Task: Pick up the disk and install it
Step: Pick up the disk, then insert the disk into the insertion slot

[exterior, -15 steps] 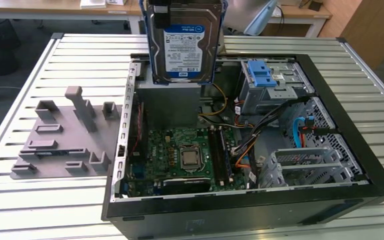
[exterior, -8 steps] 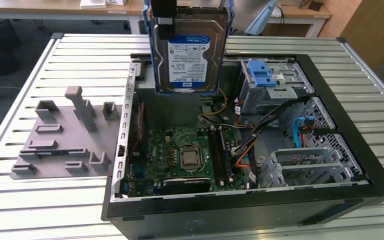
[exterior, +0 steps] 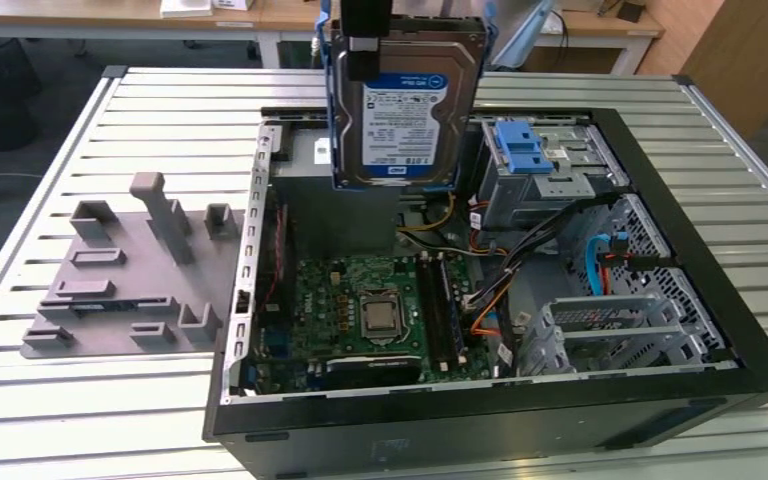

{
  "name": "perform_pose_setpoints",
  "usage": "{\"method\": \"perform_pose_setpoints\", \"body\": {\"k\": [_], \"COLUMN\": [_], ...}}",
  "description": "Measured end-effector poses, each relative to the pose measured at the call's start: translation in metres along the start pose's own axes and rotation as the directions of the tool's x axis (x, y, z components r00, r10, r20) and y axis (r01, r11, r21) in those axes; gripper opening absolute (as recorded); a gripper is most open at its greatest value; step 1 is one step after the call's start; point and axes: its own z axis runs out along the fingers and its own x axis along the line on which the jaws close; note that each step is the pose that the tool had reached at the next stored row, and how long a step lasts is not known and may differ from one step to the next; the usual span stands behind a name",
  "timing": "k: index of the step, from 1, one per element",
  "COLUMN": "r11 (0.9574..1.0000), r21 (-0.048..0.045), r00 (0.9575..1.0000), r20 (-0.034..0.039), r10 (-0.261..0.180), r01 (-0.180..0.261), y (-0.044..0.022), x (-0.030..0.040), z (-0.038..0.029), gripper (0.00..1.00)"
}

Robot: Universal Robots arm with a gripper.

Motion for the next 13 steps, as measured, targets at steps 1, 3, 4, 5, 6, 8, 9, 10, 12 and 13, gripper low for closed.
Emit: {"method": "perform_pose_setpoints", "body": {"k": [1,3,4,5,6,8,9,10,12,13], "r11": [1.0,1.0,1.0,1.0,1.0,1.0,1.0,1.0,1.0,1.0], "r21": [-0.0006,-0.0018,-0.0023,-0.0029,-0.0032,-0.0034,-0.0033,-0.0033,-0.0033,-0.0033], "r00": [1.0,1.0,1.0,1.0,1.0,1.0,1.0,1.0,1.0,1.0], "r20": [0.0,0.0001,0.0,-0.0001,-0.0001,0.0,-0.0001,0.0,-0.0001,0.0], "r10": [0.0,0.0,0.0,0.0,0.0,0.0,0.0,0.0,0.0,0.0], "r01": [0.0,0.0,0.0,0.0,0.0,0.0,0.0,0.0,0.0,0.0], "y": [-0.0032,-0.0097,-0.0129,-0.016,-0.0185,-0.0194,-0.0195,-0.0203,-0.021,-0.0211], "x": [-0.0001,-0.0002,-0.0002,-0.0003,-0.0003,-0.0003,-0.0002,-0.0003,-0.0003,-0.0003], "z": [0.0001,0.0002,0.0002,0.0002,0.0003,0.0003,0.0003,0.0003,0.0003,0.0003], "gripper": [0.36,0.36,0.36,0.36,0.36,0.36,0.36,0.36,0.36,0.36]}}
